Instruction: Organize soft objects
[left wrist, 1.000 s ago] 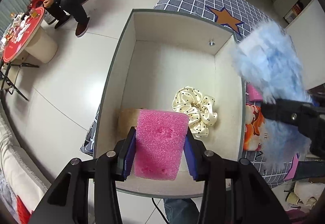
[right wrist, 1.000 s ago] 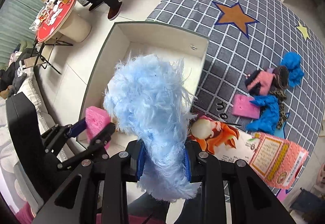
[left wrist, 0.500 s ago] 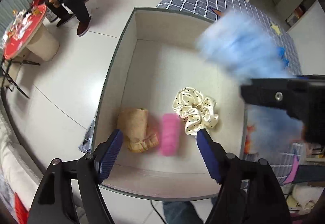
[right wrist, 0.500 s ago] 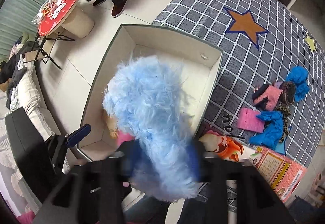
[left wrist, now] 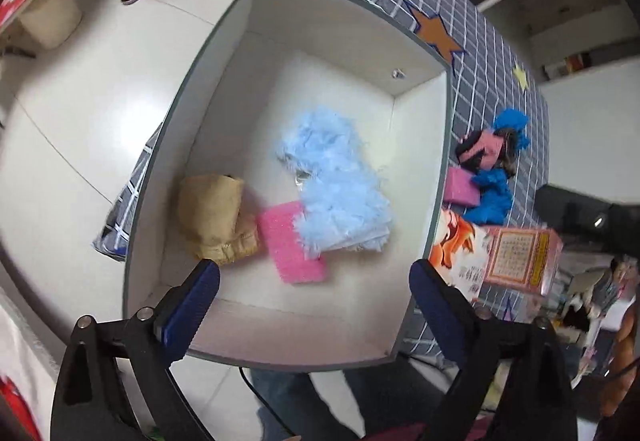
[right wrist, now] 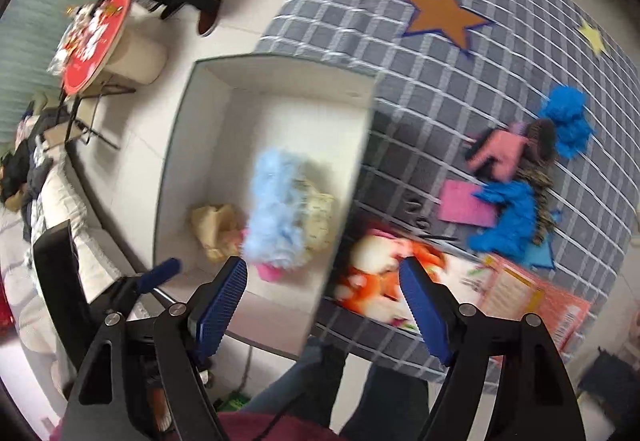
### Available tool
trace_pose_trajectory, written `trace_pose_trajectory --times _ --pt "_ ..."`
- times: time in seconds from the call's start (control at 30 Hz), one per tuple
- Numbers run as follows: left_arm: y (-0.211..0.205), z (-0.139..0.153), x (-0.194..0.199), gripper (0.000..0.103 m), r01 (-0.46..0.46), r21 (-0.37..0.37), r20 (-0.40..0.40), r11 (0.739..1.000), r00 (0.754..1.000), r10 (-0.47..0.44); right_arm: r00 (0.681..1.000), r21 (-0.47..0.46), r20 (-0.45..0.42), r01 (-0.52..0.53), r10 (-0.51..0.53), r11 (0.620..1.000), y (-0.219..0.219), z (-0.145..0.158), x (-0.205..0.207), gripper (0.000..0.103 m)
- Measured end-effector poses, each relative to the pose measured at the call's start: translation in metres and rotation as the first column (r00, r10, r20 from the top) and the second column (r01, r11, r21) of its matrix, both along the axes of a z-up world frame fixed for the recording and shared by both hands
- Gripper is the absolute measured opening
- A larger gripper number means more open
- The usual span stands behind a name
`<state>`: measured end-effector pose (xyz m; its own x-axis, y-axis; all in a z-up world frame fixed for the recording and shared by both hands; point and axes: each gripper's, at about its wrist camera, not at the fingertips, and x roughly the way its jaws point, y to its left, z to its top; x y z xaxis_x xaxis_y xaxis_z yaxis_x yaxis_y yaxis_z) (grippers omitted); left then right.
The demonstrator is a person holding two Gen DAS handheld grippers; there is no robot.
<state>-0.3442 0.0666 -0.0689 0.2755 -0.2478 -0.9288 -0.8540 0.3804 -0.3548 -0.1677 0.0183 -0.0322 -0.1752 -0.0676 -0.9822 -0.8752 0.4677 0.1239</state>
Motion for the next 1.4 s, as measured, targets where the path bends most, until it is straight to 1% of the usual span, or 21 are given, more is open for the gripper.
trace_pose_trajectory --times 0.07,0.13,0.23,0.33,0.37,0.4,0.47,0.5,0.53,0.57,0.6,0.7,0.77,0.8,0.87,0.97,1.07,1.17,1.23,1.3,1.4 --pt "0.000 0.011 0.008 0.097 0.037 0.040 -0.018 0.999 0.999 -0.036 0.998 0.019 0.010 0.055 -0.055 0.998 -0.013 0.013 0.021 0.080" --pt "0.001 0.019 0.017 0.097 0.069 0.056 -0.026 0.996 0.997 -0.068 0.993 0.039 0.021 0.116 -0.117 0.992 -0.028 0.025 0.042 0.080" --pt "-0.001 0.029 0.038 0.097 0.120 0.078 -0.026 0.990 0.993 -0.119 0.970 0.061 0.032 0.239 -0.241 0.969 -0.053 0.040 0.082 0.080" --pt "-0.010 0.037 0.066 0.097 0.188 0.113 -0.030 0.976 0.982 -0.186 0.926 0.067 0.047 0.371 -0.374 0.926 -0.087 0.047 0.122 0.080" --pt "-0.011 0.035 0.072 0.097 0.202 0.116 -0.028 0.972 0.979 -0.200 0.916 0.067 0.056 0.395 -0.398 0.916 -0.095 0.048 0.129 0.080" --pt "-0.013 0.036 0.082 0.097 0.224 0.122 -0.024 0.967 0.975 -0.222 0.897 0.066 0.068 0.432 -0.436 0.899 -0.109 0.049 0.140 0.080" --pt "-0.020 0.040 0.109 0.097 0.277 0.138 -0.024 0.951 0.961 -0.276 0.871 0.063 0.071 0.482 -0.486 0.874 -0.128 0.049 0.155 0.080" --pt "-0.022 0.041 0.115 0.097 0.292 0.142 -0.025 0.946 0.956 -0.291 0.856 0.061 0.069 0.510 -0.513 0.858 -0.140 0.049 0.160 0.080" --pt "-0.026 0.043 0.130 0.097 0.322 0.151 -0.030 0.935 0.947 -0.321 0.832 0.058 0.066 0.548 -0.551 0.835 -0.155 0.047 0.168 0.080" --pt "-0.029 0.043 0.141 0.097 0.343 0.157 -0.035 0.926 0.939 -0.342 0.819 0.055 0.061 0.568 -0.571 0.821 -0.165 0.045 0.173 0.080" --pt "-0.030 0.042 0.149 0.097 0.357 0.160 -0.038 0.920 0.934 -0.356 0.797 0.050 0.051 0.600 -0.602 0.799 -0.178 0.043 0.179 0.080" --pt "-0.039 0.038 0.185 0.097 0.428 0.172 -0.063 0.887 0.904 -0.424 0.754 0.038 0.033 0.656 -0.657 0.754 -0.206 0.036 0.193 0.080" --pt "-0.040 0.031 0.205 0.097 0.458 0.175 -0.079 0.871 0.889 -0.451 0.735 0.028 0.028 0.677 -0.678 0.735 -0.221 0.032 0.199 0.080" --pt "-0.041 0.026 0.219 0.097 0.477 0.176 -0.093 0.861 0.879 -0.468 0.726 0.023 0.024 0.686 -0.687 0.727 -0.228 0.029 0.202 0.080" --pt "-0.037 0.014 0.241 0.097 0.499 0.178 -0.113 0.848 0.867 -0.486 0.713 0.016 0.015 0.700 -0.701 0.714 -0.241 0.025 0.208 0.080" --pt "-0.030 -0.006 0.268 0.097 0.520 0.174 -0.143 0.836 0.853 -0.501 0.701 -0.001 0.013 0.713 -0.713 0.702 -0.257 0.017 0.216 0.080" --pt "-0.024 -0.032 0.295 0.097 0.522 0.160 -0.164 0.838 0.851 -0.499 0.702 -0.023 0.029 0.712 -0.711 0.702 -0.268 0.008 0.223 0.080" --pt "-0.022 -0.059 0.318 0.097 0.521 0.106 -0.175 0.847 0.848 -0.500 0.698 -0.050 0.027 0.716 -0.715 0.697 -0.276 -0.001 0.231 0.080" --pt "-0.025 -0.074 0.328 0.097 0.533 0.068 -0.177 0.844 0.839 -0.515 0.697 -0.067 0.024 0.716 -0.717 0.694 -0.280 -0.008 0.238 0.080" --pt "-0.028 -0.091 0.338 0.097 0.551 0.050 -0.201 0.833 0.822 -0.532 0.703 -0.085 0.025 0.710 -0.710 0.699 -0.280 -0.016 0.246 0.080" --pt "-0.028 -0.111 0.344 0.097 0.559 0.031 -0.238 0.829 0.809 -0.537 0.730 -0.098 0.015 0.681 -0.683 0.725 -0.273 -0.026 0.254 0.080"
